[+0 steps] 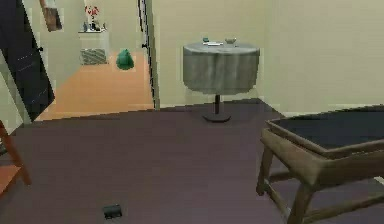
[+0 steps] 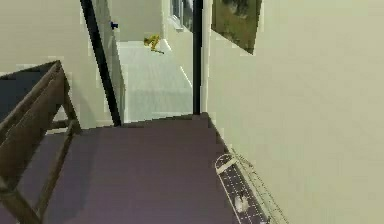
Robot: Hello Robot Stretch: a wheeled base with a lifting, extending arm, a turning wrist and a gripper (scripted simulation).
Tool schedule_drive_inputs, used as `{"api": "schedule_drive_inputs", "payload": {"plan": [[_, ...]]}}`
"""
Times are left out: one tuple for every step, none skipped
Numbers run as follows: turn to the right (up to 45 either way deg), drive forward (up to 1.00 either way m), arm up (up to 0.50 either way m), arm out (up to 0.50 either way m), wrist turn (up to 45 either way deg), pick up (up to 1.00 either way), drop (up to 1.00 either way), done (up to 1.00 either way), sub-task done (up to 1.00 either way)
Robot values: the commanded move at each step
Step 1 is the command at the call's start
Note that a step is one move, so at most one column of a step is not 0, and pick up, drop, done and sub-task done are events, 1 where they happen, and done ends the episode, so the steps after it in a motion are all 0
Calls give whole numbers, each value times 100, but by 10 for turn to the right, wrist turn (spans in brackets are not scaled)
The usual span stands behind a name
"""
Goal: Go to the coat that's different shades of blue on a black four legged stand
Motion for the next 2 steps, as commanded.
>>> {"api": "schedule_drive_inputs", "payload": {"plan": [[450, 0, 0, 0, 0, 0, 0, 0, 0], [300, 0, 0, 0, 0, 0, 0, 0, 0]]}}
